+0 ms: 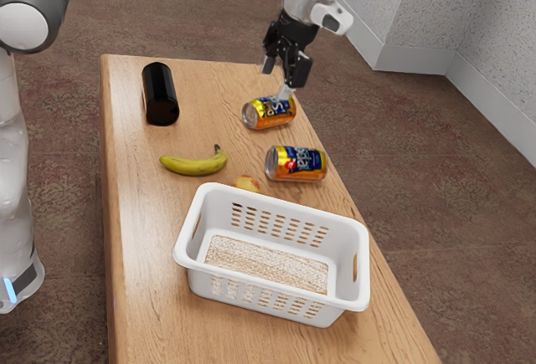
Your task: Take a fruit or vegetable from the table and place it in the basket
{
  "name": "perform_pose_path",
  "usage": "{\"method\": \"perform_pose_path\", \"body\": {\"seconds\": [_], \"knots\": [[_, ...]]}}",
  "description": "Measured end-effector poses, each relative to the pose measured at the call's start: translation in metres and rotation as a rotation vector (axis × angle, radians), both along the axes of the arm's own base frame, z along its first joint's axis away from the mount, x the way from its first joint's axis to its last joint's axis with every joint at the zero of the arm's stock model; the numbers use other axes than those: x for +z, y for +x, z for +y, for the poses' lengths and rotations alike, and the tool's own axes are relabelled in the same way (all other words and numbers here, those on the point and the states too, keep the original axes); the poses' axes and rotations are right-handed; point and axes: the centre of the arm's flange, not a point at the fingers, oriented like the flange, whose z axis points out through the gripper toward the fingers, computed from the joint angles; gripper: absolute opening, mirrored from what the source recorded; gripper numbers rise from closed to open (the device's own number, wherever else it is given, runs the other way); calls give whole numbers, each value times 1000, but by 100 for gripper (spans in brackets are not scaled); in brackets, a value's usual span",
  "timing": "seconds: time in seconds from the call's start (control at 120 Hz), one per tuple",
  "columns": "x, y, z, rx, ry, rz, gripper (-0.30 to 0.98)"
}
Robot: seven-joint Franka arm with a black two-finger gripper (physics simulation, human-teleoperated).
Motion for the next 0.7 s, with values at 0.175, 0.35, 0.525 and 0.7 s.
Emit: {"method": "perform_pose_path", "body": {"seconds": [0.175,0.35,0.525,0.7], "knots": [[7,10,-1,18,0,-88,69],[34,10,5,47,-14,-162,69],[30,9,60,161,-4,-154,69],[-23,-63,77,195,27,-112,69]]}}
